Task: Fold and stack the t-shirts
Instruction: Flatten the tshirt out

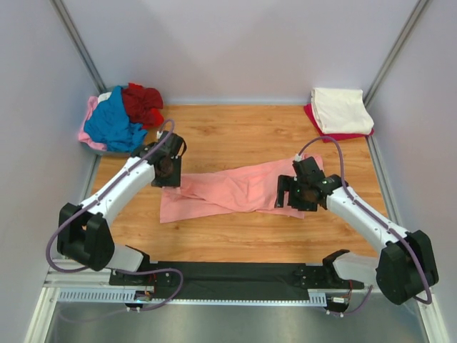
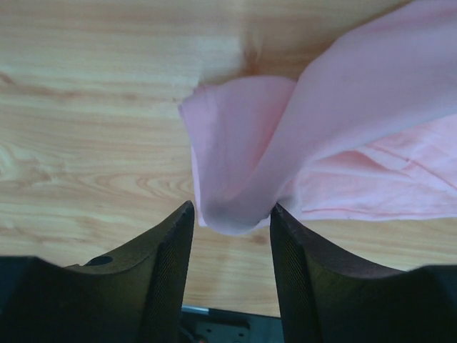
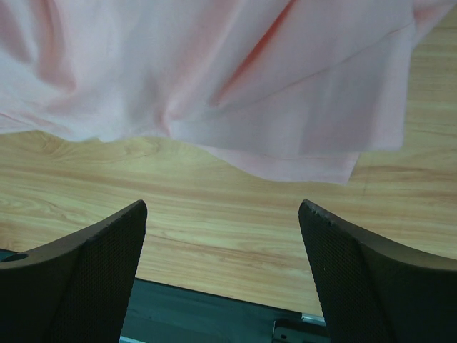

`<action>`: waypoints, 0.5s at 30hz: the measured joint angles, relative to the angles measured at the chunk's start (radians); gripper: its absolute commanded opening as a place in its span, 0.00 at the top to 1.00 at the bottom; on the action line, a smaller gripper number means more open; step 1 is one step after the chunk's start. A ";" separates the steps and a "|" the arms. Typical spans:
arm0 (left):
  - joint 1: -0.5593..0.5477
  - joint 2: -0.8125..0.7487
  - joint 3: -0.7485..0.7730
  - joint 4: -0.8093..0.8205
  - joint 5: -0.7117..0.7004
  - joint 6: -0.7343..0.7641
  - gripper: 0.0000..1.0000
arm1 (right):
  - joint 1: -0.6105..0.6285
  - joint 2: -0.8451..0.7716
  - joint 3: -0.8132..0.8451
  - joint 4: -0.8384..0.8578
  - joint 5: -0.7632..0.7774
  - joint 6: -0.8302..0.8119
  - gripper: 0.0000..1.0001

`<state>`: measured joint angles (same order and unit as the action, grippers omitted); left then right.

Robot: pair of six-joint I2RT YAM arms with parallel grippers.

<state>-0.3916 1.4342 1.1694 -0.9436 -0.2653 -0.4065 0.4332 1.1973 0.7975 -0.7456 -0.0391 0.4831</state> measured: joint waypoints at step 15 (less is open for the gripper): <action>-0.346 -0.254 -0.206 0.144 -0.312 -0.174 0.32 | 0.070 0.045 -0.006 0.078 -0.013 0.010 0.13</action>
<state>-0.7376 1.1805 0.9638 -0.7998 -0.5777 -0.5800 0.5034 1.2423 0.7918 -0.6674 -0.0517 0.4934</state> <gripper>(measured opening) 0.723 0.872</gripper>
